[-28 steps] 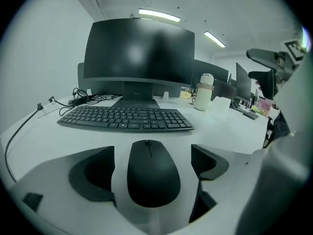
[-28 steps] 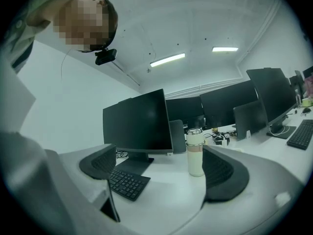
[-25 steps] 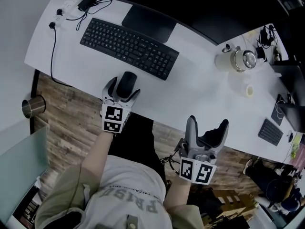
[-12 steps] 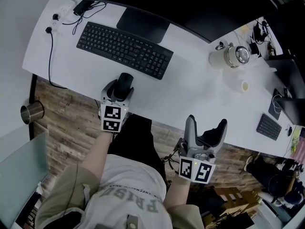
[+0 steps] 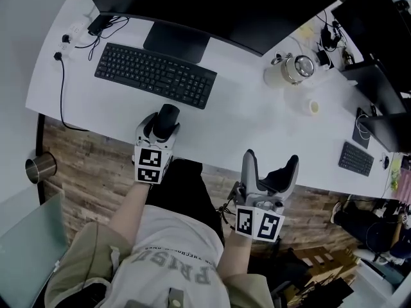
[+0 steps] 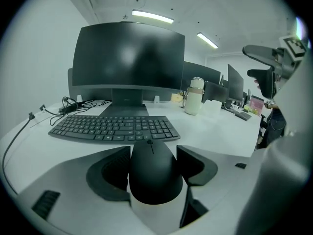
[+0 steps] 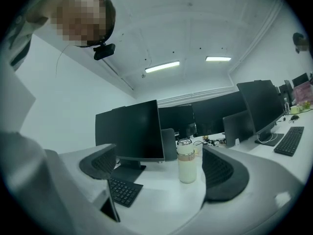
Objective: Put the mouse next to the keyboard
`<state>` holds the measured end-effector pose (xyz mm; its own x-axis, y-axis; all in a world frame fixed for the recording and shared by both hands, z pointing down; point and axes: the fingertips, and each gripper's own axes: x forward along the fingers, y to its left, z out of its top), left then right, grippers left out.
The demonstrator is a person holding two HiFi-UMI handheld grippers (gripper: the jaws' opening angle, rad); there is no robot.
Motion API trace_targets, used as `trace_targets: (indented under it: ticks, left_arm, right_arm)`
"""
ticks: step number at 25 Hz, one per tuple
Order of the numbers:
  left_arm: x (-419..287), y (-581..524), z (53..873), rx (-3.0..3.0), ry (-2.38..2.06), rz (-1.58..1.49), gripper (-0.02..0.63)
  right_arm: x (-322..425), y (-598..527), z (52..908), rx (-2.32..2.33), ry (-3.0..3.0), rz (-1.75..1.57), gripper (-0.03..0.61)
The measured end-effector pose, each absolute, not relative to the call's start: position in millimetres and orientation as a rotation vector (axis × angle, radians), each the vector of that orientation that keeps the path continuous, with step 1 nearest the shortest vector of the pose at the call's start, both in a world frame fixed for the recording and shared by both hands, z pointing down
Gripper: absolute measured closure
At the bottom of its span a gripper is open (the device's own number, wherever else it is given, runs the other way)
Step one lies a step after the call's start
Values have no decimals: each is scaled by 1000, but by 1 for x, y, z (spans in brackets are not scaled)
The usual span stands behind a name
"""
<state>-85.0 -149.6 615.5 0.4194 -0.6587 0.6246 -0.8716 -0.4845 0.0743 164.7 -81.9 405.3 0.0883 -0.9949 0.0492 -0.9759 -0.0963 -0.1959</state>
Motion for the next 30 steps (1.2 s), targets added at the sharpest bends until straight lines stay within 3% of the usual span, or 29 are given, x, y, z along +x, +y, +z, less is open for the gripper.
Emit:
trace_targets:
  ticks: [13,30]
  left_arm:
    - [17,-168,584,2396,-1235,659,313]
    - [118,-202,616,2342,-1277,659,313]
  right_arm:
    - [206,-104,381,-2198,2028,-200,35]
    - [277,-131,394,-2189,2030,-270,35]
